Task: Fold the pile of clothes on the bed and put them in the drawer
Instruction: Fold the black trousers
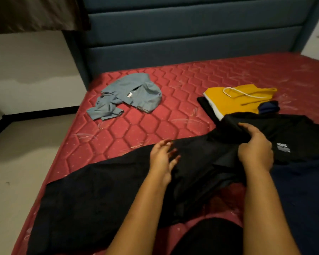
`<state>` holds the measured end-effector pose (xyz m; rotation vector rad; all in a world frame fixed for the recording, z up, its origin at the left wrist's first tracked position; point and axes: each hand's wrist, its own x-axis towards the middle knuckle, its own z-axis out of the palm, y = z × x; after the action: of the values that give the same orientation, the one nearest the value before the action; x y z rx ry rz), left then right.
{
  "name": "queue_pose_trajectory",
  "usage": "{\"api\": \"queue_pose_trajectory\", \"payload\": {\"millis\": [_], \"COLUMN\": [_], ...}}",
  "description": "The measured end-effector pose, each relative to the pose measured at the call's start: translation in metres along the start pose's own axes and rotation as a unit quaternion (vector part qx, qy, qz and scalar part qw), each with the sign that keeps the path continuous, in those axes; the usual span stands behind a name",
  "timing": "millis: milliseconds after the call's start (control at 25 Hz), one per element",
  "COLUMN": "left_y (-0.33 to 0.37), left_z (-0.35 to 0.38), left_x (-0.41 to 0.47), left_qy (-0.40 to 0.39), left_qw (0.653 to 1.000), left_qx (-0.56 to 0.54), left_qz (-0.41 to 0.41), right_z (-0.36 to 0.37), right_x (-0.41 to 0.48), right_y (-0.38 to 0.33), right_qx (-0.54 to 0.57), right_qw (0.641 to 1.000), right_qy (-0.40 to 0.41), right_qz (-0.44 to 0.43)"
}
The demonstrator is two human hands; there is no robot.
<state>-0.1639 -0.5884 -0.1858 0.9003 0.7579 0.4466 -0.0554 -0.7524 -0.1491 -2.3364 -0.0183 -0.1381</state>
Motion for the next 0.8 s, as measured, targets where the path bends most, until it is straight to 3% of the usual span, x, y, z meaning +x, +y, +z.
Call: {"api": "queue_pose_trajectory", "payload": {"millis": [40,120,200,240,360,520,600,720,760,800], "left_y": [-0.012,-0.032,-0.044,-0.047,-0.047,-0.052,-0.050,-0.022,-0.007,0.008], "left_z": [-0.021,-0.052,-0.061,-0.059,-0.047,-0.044,-0.040,-0.021,-0.008,0.008], "left_x": [0.009,0.012,0.000,-0.004,-0.003,0.002,0.002,0.013,0.013,0.009], "left_qy": [0.084,0.187,0.192,0.175,0.089,0.012,-0.060,-0.089,-0.095,-0.111], "left_qw": [0.992,0.927,0.850,0.831,0.853,0.883,0.918,0.948,0.953,0.958], "left_qx": [0.091,0.324,0.491,0.528,0.514,0.469,0.388,0.303,0.287,0.262], "left_qz": [0.018,0.022,-0.007,-0.008,-0.013,-0.029,-0.061,-0.041,-0.009,0.017], "right_z": [0.002,0.007,0.016,0.020,0.044,0.057,0.043,0.045,0.054,0.071], "right_x": [0.005,0.010,0.011,0.010,0.010,0.003,-0.012,-0.049,-0.063,-0.067], "right_y": [0.003,0.006,0.002,-0.002,0.000,0.006,-0.008,-0.029,-0.034,-0.032], "right_qx": [-0.034,-0.063,-0.074,-0.085,-0.106,-0.073,0.006,0.000,-0.043,-0.098], "right_qw": [0.999,0.995,0.996,0.996,0.980,0.914,0.848,0.695,0.664,0.663], "right_qy": [0.030,0.070,0.056,0.020,-0.167,-0.395,-0.528,-0.714,-0.738,-0.730], "right_qz": [0.009,0.010,-0.011,-0.020,-0.021,-0.054,-0.051,-0.092,-0.110,-0.135]}}
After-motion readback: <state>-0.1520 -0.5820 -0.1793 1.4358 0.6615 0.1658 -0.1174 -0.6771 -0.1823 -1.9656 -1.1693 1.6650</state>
